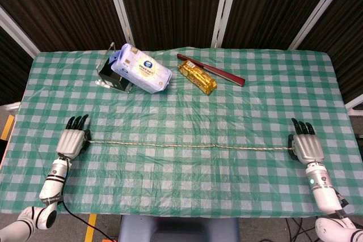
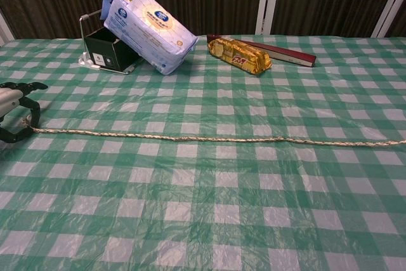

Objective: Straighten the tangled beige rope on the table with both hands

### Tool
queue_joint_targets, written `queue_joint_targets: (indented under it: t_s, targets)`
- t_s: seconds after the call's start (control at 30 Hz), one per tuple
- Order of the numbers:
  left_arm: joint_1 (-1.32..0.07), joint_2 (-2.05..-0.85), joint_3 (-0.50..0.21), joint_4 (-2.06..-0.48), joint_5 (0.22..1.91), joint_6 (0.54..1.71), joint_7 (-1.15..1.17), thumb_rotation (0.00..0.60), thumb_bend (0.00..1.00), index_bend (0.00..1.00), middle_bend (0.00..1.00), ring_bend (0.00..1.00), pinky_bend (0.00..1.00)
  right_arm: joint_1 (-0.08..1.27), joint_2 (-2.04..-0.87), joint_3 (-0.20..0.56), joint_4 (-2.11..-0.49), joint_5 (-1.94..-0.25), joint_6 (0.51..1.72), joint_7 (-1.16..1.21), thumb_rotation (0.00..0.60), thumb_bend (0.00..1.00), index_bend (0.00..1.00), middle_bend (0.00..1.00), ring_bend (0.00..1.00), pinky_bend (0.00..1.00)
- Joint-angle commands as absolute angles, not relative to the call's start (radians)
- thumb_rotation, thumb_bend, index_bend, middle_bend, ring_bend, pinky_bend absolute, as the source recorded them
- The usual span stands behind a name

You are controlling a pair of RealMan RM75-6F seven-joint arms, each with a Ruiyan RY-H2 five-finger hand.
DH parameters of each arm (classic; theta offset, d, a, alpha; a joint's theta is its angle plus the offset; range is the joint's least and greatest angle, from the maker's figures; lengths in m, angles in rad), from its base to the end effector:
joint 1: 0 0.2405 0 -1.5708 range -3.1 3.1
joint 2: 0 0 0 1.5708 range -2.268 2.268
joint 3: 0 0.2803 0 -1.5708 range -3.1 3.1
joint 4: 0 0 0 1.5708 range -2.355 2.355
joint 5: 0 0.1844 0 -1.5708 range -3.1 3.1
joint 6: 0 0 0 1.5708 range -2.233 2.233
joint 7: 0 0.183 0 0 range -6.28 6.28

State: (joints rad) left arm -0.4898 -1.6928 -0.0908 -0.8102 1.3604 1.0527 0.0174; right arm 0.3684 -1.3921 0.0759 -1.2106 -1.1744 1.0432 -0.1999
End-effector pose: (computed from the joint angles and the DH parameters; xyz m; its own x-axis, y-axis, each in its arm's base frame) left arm -0.3349 0.3721 0.0201 0.5904 0.1650 0.7900 0.8070 -0.1336 -0.5752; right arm -0.3778 -0.3210 0.0959 0.5751 -0.2818 0.7680 -0.7927 0.0399 0.6083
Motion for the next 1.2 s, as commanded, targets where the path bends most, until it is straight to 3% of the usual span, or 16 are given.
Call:
queue_joint_targets:
  t_s: [0.03,0.13,0.27,0.4,0.57,0.67,0.93,1.2]
  targets:
    - [-0.489,-1.690,-0.088,-0.813,1.363,1.048,0.012,0.600,0.47,0.60,0.00,0.00,0.00,0.370,-1.400,0.076,-1.203,-1.174,1.036,-0.206,0.600,0.56,0.80,0.06,0.00,0.00]
    - [-0.488,-1.684,-0.085,-0.820,1.367,1.046,0.005,0.600,0.47,0.46,0.00,0.00,0.00,0.373,-1.397,0.068,-1.203,-1.165,1.006,-0.225,0.600,0.56,0.63,0.06,0.00,0.00]
    - [-0.486,-1.677,-0.082,-0.828,1.370,1.048,0.000,0.600,0.47,0.17,0.00,0.00,0.00,0.379,-1.381,0.065,-1.222,-1.140,0.970,-0.256,0.600,0.56,0.35,0.00,0.00,0.00]
    - [-0.480,-1.661,-0.083,-0.853,1.372,1.054,-0.016,0.600,0.45,0.01,0.00,0.00,0.00,0.378,-1.371,0.066,-1.239,-1.122,0.967,-0.286,0.600,0.56,0.20,0.00,0.00,0.00]
    - [-0.462,-1.614,-0.080,-0.928,1.385,1.088,-0.052,0.600,0.44,0.00,0.00,0.00,0.00,0.369,-1.342,0.067,-1.277,-1.121,0.977,-0.285,0.600,0.55,0.09,0.00,0.00,0.00]
    - [-0.438,-1.556,-0.075,-1.010,1.406,1.142,-0.079,0.600,0.44,0.00,0.00,0.00,0.01,0.340,-1.304,0.069,-1.335,-1.158,1.047,-0.252,0.600,0.53,0.03,0.00,0.00,0.00]
    - [-0.339,-1.339,-0.039,-1.307,1.470,1.322,-0.028,0.600,0.44,0.00,0.00,0.00,0.01,0.173,-1.204,0.029,-1.500,-1.385,1.429,-0.153,0.600,0.48,0.00,0.00,0.00,0.00]
    - [-0.198,-1.168,0.048,-1.576,1.465,1.423,0.042,0.600,0.44,0.00,0.00,0.00,0.00,0.034,-1.191,-0.023,-1.548,-1.497,1.651,-0.163,0.600,0.43,0.00,0.00,0.00,0.00]
